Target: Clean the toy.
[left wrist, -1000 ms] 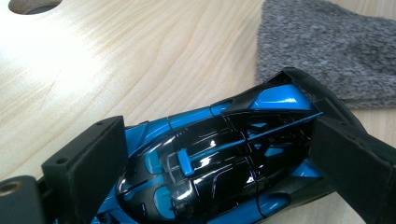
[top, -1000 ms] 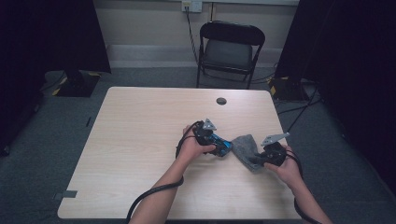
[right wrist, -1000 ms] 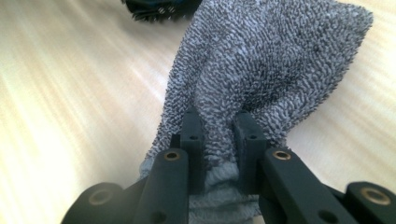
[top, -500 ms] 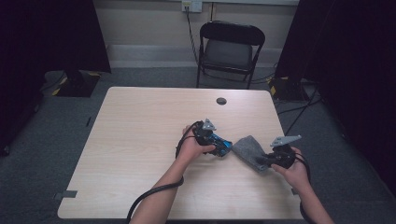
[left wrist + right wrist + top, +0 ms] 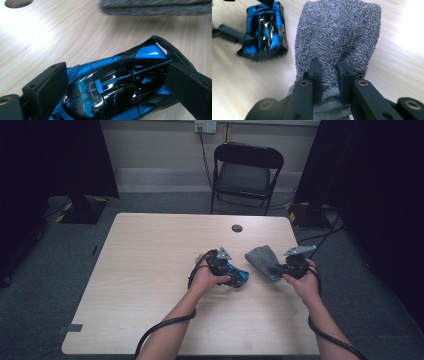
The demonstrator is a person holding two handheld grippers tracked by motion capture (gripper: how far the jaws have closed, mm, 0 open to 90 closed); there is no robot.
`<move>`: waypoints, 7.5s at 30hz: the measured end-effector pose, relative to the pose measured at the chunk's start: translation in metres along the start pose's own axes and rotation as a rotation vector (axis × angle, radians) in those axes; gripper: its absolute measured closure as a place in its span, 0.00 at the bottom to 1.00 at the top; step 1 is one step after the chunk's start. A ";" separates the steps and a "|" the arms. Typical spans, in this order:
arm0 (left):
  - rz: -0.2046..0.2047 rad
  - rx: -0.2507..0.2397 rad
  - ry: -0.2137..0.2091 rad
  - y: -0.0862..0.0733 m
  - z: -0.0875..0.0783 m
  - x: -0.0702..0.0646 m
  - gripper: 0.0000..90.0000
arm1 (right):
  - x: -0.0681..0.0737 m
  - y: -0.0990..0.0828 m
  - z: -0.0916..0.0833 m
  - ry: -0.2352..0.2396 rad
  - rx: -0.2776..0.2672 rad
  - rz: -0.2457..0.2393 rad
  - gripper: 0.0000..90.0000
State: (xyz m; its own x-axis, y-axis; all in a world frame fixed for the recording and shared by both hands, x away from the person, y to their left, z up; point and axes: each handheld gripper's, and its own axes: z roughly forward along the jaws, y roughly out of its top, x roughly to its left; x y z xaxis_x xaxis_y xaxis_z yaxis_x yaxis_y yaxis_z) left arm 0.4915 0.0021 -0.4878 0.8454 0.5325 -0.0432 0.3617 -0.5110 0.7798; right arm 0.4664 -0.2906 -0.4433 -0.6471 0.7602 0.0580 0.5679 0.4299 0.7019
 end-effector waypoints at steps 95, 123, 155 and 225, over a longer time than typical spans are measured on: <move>0.000 -0.024 0.000 -0.001 0.004 -0.003 0.03 | 0.015 0.004 0.050 0.122 0.111 -0.187 0.84; 0.001 -0.017 0.001 -0.001 0.003 -0.003 0.03 | 0.018 -0.029 0.017 0.148 0.101 -0.166 0.84; 0.001 -0.011 0.003 0.000 0.004 -0.004 0.03 | 0.001 -0.021 -0.008 0.061 0.021 -0.115 0.83; 0.002 -0.042 -0.003 -0.003 0.005 -0.004 0.03 | 0.026 0.048 0.103 0.107 0.084 -0.108 0.82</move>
State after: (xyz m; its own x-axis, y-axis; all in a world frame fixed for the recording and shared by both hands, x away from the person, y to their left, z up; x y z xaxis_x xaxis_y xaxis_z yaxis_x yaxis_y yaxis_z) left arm 0.4886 -0.0017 -0.4927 0.8471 0.5297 -0.0435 0.3435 -0.4831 0.8054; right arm 0.5291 -0.1999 -0.4809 -0.7542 0.6536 0.0638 0.5301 0.5485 0.6466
